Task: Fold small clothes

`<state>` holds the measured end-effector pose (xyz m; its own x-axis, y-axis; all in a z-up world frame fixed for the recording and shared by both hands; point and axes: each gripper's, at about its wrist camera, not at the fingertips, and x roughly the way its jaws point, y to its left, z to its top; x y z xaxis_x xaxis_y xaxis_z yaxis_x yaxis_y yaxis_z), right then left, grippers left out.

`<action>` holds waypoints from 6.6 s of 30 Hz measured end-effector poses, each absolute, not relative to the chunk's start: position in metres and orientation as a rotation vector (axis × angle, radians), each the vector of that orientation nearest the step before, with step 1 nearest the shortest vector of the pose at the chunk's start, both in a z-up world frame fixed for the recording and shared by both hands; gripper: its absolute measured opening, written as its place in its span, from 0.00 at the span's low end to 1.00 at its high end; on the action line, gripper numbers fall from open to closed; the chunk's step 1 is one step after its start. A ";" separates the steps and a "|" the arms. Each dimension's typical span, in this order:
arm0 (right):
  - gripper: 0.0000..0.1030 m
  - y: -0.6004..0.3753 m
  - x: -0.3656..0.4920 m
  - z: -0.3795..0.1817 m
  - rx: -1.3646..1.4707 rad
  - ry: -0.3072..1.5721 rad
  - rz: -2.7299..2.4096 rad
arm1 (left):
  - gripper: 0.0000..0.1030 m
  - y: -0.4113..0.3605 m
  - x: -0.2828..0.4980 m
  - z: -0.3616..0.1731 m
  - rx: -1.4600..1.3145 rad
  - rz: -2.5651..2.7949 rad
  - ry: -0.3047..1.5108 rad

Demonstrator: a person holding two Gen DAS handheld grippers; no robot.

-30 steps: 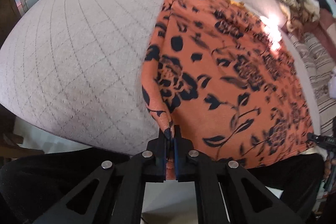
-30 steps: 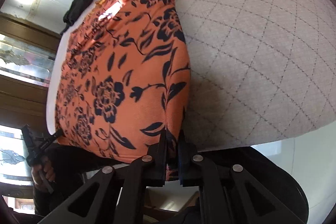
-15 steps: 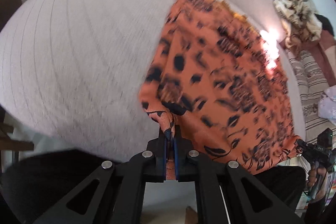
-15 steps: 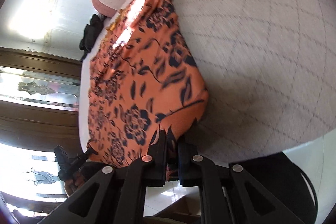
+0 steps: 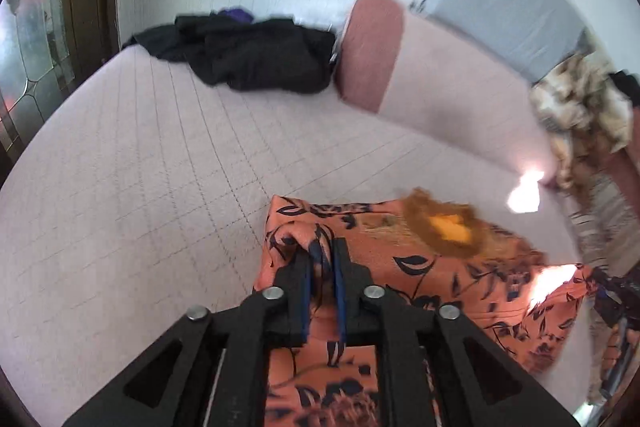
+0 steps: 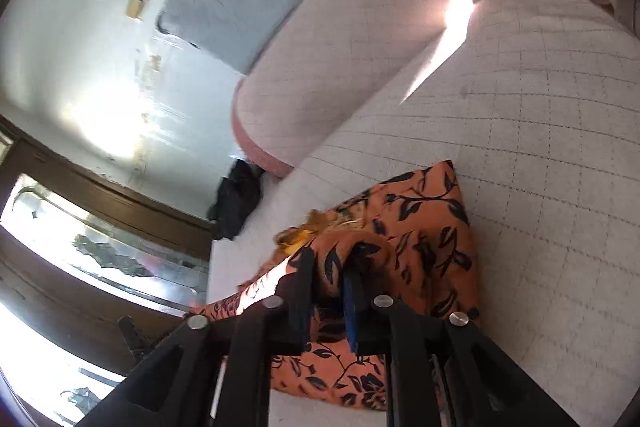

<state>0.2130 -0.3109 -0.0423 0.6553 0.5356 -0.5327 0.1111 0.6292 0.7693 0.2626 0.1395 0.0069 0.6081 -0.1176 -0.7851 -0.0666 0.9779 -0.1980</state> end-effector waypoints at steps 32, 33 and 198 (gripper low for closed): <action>0.25 -0.267 0.172 -0.046 0.601 0.992 0.273 | 0.09 0.137 0.196 0.013 -0.105 -0.054 0.942; 0.25 -0.265 0.165 -0.033 0.592 0.976 0.285 | 0.09 0.138 0.187 0.021 -0.111 -0.058 0.926; 0.81 -0.278 -0.080 -0.075 1.012 0.804 0.178 | 0.72 0.119 0.045 -0.023 -0.032 -0.130 0.991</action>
<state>-0.0797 -0.2784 -0.0746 0.7062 0.4838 -0.5170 0.2209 0.5431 0.8101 0.0448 0.1192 -0.0229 0.5408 -0.1239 -0.8319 0.0948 0.9918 -0.0861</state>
